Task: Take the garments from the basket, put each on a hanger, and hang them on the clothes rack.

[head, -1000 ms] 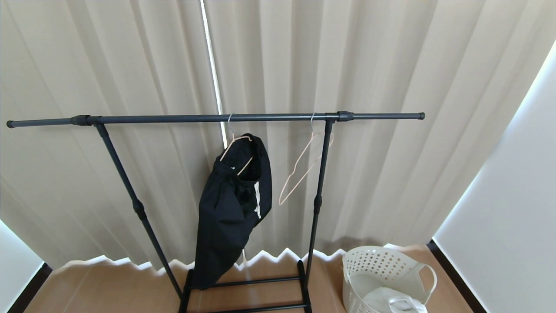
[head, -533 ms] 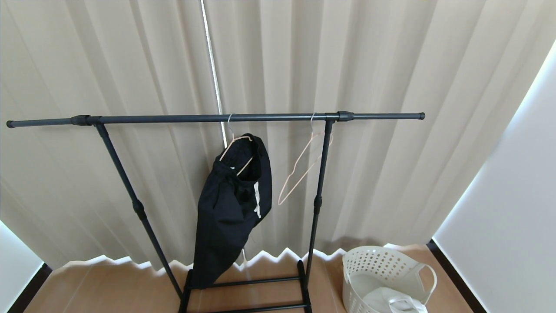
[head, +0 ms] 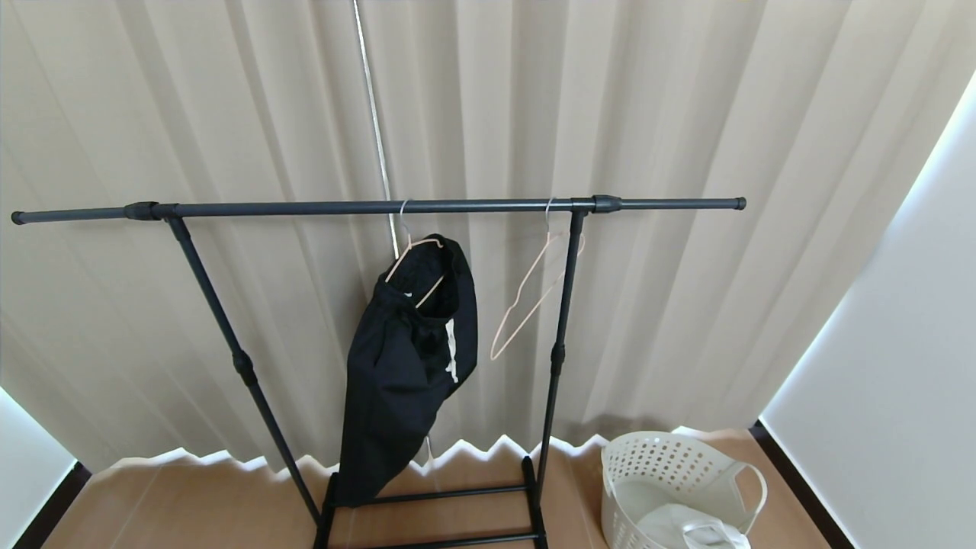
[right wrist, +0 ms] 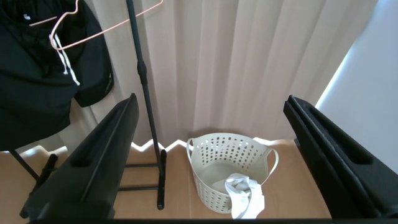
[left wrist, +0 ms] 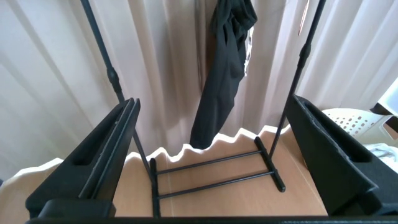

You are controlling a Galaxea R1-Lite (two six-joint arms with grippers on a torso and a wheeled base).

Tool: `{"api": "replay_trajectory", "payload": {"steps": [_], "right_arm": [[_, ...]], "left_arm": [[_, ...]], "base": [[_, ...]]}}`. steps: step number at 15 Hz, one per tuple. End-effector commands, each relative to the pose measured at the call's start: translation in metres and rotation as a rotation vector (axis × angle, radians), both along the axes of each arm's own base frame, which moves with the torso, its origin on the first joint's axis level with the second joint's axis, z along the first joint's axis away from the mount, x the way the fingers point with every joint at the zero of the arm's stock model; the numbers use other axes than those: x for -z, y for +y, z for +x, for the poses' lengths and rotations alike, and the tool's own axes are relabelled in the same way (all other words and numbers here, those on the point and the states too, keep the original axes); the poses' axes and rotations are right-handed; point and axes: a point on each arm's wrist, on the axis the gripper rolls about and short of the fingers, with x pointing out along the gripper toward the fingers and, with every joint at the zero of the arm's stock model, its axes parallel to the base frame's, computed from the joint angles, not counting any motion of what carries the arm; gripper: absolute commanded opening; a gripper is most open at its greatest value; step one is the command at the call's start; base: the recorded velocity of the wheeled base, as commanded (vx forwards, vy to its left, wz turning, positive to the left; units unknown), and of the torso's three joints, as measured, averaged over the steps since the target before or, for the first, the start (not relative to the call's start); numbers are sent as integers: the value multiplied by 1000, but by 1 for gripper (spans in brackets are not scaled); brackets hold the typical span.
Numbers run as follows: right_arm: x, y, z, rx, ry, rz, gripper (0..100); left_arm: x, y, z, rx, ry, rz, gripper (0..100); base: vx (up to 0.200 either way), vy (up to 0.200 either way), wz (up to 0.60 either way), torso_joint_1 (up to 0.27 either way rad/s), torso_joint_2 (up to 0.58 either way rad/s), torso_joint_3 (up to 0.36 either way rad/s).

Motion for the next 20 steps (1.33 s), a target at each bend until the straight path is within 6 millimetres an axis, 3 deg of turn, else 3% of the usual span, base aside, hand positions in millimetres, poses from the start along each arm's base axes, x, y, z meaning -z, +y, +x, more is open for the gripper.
{"api": "replay_trajectory", "payload": {"steps": [1, 7, 20], "right_arm": [[0, 0, 0, 0, 0, -5, 100], [0, 0, 0, -2, 0, -5, 100], [0, 0, 0, -2, 0, -4, 100]], "left_arm": [[0, 0, 0, 0, 0, 0, 100], [0, 0, 0, 0, 0, 0, 100], [0, 0, 0, 2, 1, -4, 100]], "base": [[0, 0, 0, 0, 0, 0], [0, 0, 0, -13, 33, 17], [0, 0, 0, -134, 317, 177]]}}
